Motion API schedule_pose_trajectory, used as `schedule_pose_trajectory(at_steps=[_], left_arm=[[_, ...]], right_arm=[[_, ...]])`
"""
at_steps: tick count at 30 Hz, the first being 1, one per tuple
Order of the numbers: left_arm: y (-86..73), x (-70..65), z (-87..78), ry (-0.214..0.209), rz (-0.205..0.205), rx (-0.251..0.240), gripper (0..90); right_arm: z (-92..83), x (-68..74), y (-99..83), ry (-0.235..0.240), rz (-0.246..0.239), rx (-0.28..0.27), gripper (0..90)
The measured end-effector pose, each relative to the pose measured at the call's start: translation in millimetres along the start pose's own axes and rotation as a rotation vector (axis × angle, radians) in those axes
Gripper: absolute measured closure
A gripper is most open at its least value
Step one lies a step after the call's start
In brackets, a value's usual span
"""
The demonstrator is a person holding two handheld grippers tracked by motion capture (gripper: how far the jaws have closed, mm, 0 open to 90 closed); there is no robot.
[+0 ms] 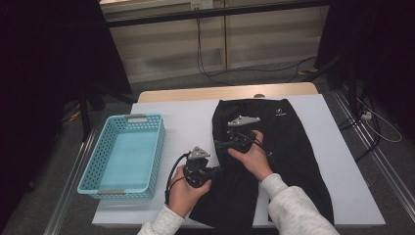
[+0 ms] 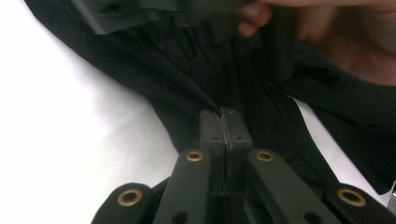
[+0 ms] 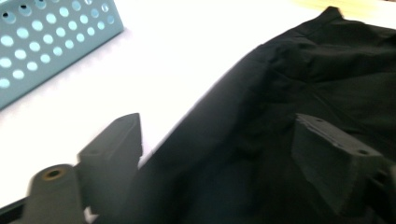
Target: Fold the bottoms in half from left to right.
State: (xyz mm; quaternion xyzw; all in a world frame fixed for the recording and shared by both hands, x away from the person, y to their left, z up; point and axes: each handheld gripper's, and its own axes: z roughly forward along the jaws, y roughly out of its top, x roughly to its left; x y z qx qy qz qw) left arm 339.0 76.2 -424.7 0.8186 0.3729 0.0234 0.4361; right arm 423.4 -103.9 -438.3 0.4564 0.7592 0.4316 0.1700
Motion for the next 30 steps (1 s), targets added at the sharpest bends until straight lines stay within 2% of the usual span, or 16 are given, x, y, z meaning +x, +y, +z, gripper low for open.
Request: schedule_pose_trajectory(at_steps=[2, 4, 6, 8, 10, 11, 13, 15, 22, 24, 27, 30], left_arm=[[0.4, -1.4, 0.0, -0.005, 0.002, -0.004, 89.4], [0.6, -2.2, -0.5, -0.002, 0.011, -0.004, 89.4], [0.8, -2.4, -1.3, -0.007, 0.009, -0.010, 89.4], [1.0, -2.4, -2.7, -0.003, 0.012, -0.016, 89.4], [1.0, -3.5, -3.7, -0.001, 0.018, -0.023, 89.4], [1.4, -4.0, -4.5, 0.007, 0.033, -0.026, 89.4], [2.2, -5.9, -4.5, -0.007, 0.023, -0.032, 89.4], [2.8, -7.1, -3.7, -0.013, 0.026, -0.038, 89.4], [1.5, -12.8, 8.6, -0.047, 0.034, -0.032, 89.5], [1.3, -15.1, 11.4, -0.059, 0.039, -0.024, 89.4], [0.2, -17.9, 16.6, -0.075, 0.038, -0.017, 89.4], [-1.3, -19.1, 20.9, -0.072, 0.051, -0.010, 89.4]], right_arm=[[6.8, 3.1, 1.2, -0.003, -0.008, 0.010, 25.3], [14.5, 6.2, 0.9, -0.004, -0.018, 0.032, 26.9], [20.8, 6.1, -0.9, -0.039, -0.050, 0.075, 39.9], [22.1, 1.6, -2.0, -0.074, -0.070, 0.093, 56.3], [17.3, -5.3, -1.6, -0.078, -0.064, 0.079, 72.8], [13.6, -8.8, -1.5, -0.067, -0.057, 0.076, 79.9], [2.8, -15.5, -0.5, -0.070, -0.062, 0.042, 87.8], [-8.7, -21.2, 0.8, -0.060, -0.056, 0.036, 89.1], [-51.7, -37.7, -7.7, -0.105, -0.060, 0.024, 89.3], [-62.2, -42.2, -12.9, -0.107, -0.045, 0.021, 89.3], [-71.3, -48.6, -21.8, -0.112, -0.050, 0.038, 89.1], [-74.5, -50.4, -30.0, -0.114, -0.072, 0.059, 88.8]])
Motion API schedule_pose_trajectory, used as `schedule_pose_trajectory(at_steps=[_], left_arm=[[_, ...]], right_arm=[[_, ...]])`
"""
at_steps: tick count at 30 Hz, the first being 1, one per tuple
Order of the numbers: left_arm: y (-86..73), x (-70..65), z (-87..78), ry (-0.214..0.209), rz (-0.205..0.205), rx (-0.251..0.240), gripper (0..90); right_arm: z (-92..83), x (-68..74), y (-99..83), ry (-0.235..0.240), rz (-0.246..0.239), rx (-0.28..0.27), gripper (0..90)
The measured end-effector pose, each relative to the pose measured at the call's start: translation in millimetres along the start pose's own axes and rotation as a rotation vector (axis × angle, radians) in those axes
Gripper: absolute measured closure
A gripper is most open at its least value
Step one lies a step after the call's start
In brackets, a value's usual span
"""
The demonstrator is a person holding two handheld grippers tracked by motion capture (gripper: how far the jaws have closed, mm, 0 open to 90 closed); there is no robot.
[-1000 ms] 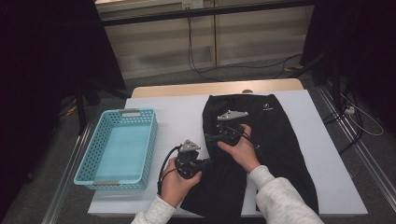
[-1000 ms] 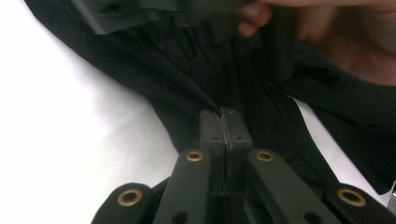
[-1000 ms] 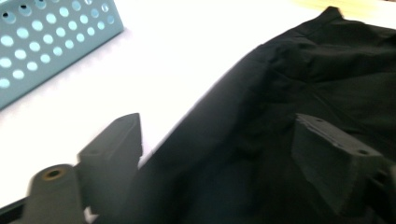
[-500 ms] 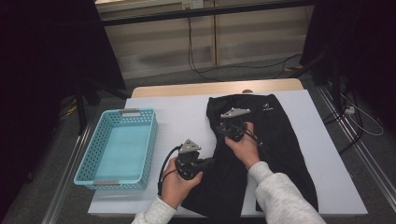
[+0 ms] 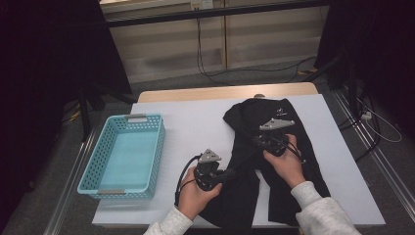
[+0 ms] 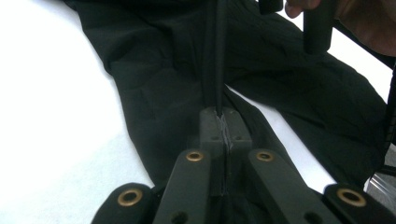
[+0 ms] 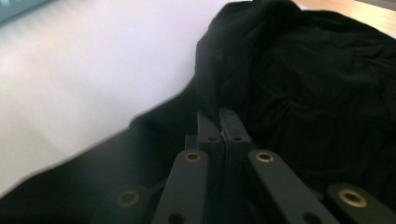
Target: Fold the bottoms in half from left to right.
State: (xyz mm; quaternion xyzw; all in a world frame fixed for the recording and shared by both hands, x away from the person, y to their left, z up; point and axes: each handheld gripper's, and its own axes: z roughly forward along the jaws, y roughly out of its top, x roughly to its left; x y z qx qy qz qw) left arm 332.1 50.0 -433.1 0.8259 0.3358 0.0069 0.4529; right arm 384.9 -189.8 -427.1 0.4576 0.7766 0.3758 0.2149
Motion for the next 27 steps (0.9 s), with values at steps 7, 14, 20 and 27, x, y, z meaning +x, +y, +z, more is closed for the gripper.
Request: schedule_pose_trajectory(at_steps=[7, 14, 20, 27], left_arm=[[-3.2, -1.6, 7.7, -0.003, 0.008, 0.018, 89.3], [-4.7, 2.4, 8.1, -0.012, -0.019, 0.014, 89.3], [-4.6, 4.1, 7.0, -0.016, -0.019, 0.016, 89.3], [-3.2, 6.9, 4.1, -0.025, -0.040, -0.004, 89.3]], right_arm=[[12.8, 7.8, -4.9, -0.055, -0.094, 0.027, 67.3], [38.3, 14.5, 13.8, -0.064, -0.136, 0.010, 51.2], [62.9, 15.5, 28.5, -0.068, -0.138, 0.004, 48.9], [77.7, 10.2, 41.4, -0.078, -0.126, -0.018, 55.7]])
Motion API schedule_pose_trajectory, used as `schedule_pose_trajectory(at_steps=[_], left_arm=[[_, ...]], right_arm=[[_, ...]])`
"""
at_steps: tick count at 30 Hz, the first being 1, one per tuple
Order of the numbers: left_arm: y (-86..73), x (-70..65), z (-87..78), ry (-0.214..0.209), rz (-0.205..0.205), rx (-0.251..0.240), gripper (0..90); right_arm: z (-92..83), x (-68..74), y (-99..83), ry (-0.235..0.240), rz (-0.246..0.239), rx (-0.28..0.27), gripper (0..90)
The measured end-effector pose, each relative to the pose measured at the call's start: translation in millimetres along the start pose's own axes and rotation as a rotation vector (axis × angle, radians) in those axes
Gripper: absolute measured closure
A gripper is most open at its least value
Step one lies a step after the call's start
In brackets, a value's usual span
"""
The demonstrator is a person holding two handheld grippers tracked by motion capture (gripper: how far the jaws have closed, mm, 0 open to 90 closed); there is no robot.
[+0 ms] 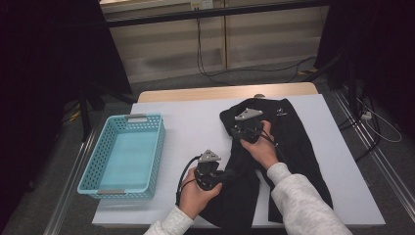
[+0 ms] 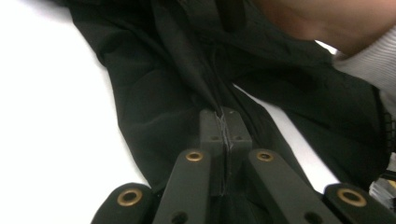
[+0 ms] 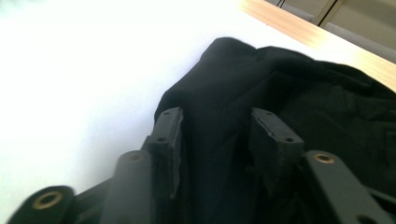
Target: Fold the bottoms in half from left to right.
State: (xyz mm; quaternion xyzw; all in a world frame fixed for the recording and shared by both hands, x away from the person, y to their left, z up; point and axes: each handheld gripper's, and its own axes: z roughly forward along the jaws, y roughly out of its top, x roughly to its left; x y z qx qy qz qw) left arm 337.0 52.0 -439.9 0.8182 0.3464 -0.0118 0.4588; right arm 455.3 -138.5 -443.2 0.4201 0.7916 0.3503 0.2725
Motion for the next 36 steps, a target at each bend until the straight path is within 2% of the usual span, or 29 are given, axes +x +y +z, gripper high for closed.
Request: schedule_pose_trajectory(at_steps=[3, 6, 8, 11, 13, 14, 15, 17, 19, 23, 25, 27, 29, 30, 31, 32, 33, 34, 35, 36], left_arm=[[1.5, 0.2, -1.5, -0.002, -0.005, -0.008, 89.3], [0.8, 1.8, -3.0, -0.006, -0.015, -0.013, 89.3], [-0.1, 2.8, -3.6, -0.003, -0.020, -0.009, 89.3], [-2.4, 2.5, -3.8, -0.002, -0.025, -0.006, 89.3], [-3.3, 2.2, -3.7, -0.001, -0.027, -0.003, 89.3], [-3.1, 2.1, -3.5, -0.002, -0.027, -0.003, 89.3], [-2.5, 1.6, -3.8, -0.002, -0.027, -0.006, 89.4], [-0.1, -0.4, -4.3, -0.014, -0.027, -0.010, 89.4], [4.0, -3.9, -3.6, -0.024, -0.025, -0.025, 89.4], [19.6, -14.7, 3.1, -0.060, -0.017, -0.052, 89.4], [28.5, -23.2, 7.6, -0.078, -0.001, -0.063, 89.5], [41.5, -33.3, 13.1, -0.107, 0.012, -0.075, 89.5], [57.8, -47.5, 21.2, -0.139, 0.035, -0.095, 89.5], [65.3, -55.4, 26.9, -0.169, 0.036, -0.107, 89.5], [71.8, -62.8, 32.8, -0.196, 0.042, -0.115, 89.3], [77.0, -69.8, 38.7, -0.196, 0.069, -0.132, 87.6], [81.2, -73.1, 44.6, -0.182, 0.099, -0.135, 76.4], [83.7, -72.8, 49.5, -0.177, 0.096, -0.121, 58.6], [83.7, -71.1, 50.4, -0.157, 0.106, -0.114, 49.7], [82.0, -67.3, 49.5, -0.137, 0.137, -0.111, 49.5]], right_arm=[[3.8, -1.4, 5.5, 0.000, 0.004, -0.002, 51.4], [8.0, 2.1, 8.7, 0.013, -0.001, -0.003, 50.4], [14.0, 6.2, 8.6, 0.021, -0.016, 0.011, 52.9], [22.7, 10.6, 4.6, 0.034, -0.033, 0.054, 59.6], [25.5, 8.8, 1.8, 0.025, -0.032, 0.077, 68.4], [25.0, 6.4, 1.1, 0.017, -0.022, 0.074, 76.8], [23.8, 3.2, 0.9, 0.037, -0.008, 0.072, 85.9], [18.5, -3.6, 2.3, 0.045, 0.016, 0.044, 89.9], [10.7, -11.8, 5.1, 0.063, 0.059, 0.019, 90.0], [-10.8, -32.7, 9.2, 0.047, 0.083, -0.009, 90.0], [-24.8, -47.1, 10.2, 0.054, 0.122, -0.037, 90.0], [-41.3, -65.4, 11.7, 0.034, 0.148, -0.065, 90.0], [-59.4, -90.0, 11.0, -0.015, 0.177, -0.096, 90.0], [-68.9, -104.4, 9.2, -0.044, 0.200, -0.102, 90.0], [-78.7, -120.1, 5.8, -0.094, 0.235, -0.116, 90.0], [-87.8, -137.0, 0.8, -0.140, 0.282, -0.139, 90.0], [-93.0, -152.0, -5.5, -0.152, 0.315, -0.137, 82.4], [-94.1, -162.1, -12.1, -0.158, 0.335, -0.094, 63.3], [-95.6, -167.5, -17.9, -0.175, 0.336, -0.050, 63.5], [-99.5, -168.9, -23.8, -0.196, 0.325, -0.044, 66.8]])
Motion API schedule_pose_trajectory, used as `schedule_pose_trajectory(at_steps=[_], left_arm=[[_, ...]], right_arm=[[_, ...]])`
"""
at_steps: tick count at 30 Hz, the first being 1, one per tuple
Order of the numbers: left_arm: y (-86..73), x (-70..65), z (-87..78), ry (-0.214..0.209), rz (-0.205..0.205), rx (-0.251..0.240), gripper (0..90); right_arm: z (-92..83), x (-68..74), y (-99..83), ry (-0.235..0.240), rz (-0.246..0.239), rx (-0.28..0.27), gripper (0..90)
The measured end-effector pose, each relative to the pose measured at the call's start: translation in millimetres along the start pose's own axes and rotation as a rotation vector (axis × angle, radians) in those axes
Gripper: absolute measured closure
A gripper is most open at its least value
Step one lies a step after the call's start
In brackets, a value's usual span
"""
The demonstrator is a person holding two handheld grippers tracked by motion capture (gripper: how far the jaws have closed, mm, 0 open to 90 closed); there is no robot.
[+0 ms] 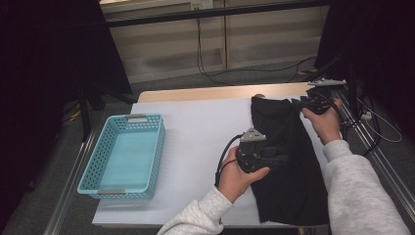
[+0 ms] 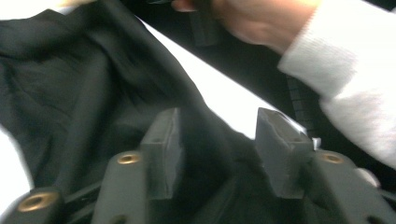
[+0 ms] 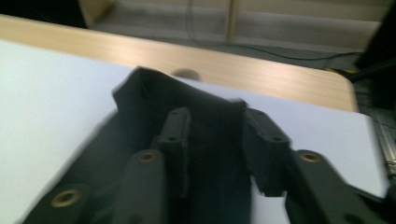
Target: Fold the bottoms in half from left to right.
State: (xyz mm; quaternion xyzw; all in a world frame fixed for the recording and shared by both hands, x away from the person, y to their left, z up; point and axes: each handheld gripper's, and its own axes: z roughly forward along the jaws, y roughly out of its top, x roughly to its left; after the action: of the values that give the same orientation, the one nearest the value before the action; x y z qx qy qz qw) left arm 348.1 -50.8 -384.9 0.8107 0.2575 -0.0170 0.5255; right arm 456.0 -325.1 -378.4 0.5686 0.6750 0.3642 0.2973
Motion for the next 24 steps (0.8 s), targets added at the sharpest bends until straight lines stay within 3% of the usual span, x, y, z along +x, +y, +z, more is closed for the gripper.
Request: schedule_pose_trajectory(at_steps=[1, 3, 5, 7, 9, 12, 15, 20, 21, 24], left_arm=[[-3.2, 5.7, -1.9, 0.002, -0.006, 0.017, 46.0], [-10.7, 18.4, -6.7, 0.046, -0.013, 0.066, 38.1], [-21.5, 31.4, -16.8, 0.081, -0.017, 0.089, 34.5], [-30.4, 40.6, -25.6, 0.107, -0.016, 0.114, 30.4], [-40.1, 51.0, -35.1, 0.126, -0.033, 0.139, 26.3], [-52.9, 64.5, -49.4, 0.164, -0.057, 0.137, 24.0], [-62.0, 74.1, -61.9, 0.193, -0.064, 0.148, 21.2], [-71.6, 81.6, -77.8, 0.232, -0.048, 0.158, 18.9], [-72.7, 83.3, -80.7, 0.216, -0.047, 0.165, 18.9], [-76.4, 86.5, -86.2, 0.230, -0.042, 0.167, 18.8]], right_arm=[[-3.9, -1.5, -5.6, 0.005, 0.014, -0.019, 63.1], [-8.1, 1.8, -16.4, 0.052, 0.019, -0.001, 52.7], [-14.0, 9.3, -27.3, 0.066, -0.020, 0.014, 47.3], [-21.8, 15.7, -37.9, 0.090, -0.018, 0.043, 43.2], [-30.5, 22.3, -48.8, 0.100, -0.068, 0.074, 38.9], [-44.9, 27.1, -65.7, 0.119, -0.065, 0.079, 38.5], [-56.5, 32.9, -84.1, 0.112, -0.102, 0.091, 36.4], [-68.4, 33.8, -112.4, 0.094, -0.079, 0.118, 37.2], [-71.4, 33.5, -115.7, 0.087, -0.068, 0.124, 38.9], [-83.9, 36.7, -123.7, 0.075, -0.055, 0.120, 40.4]])
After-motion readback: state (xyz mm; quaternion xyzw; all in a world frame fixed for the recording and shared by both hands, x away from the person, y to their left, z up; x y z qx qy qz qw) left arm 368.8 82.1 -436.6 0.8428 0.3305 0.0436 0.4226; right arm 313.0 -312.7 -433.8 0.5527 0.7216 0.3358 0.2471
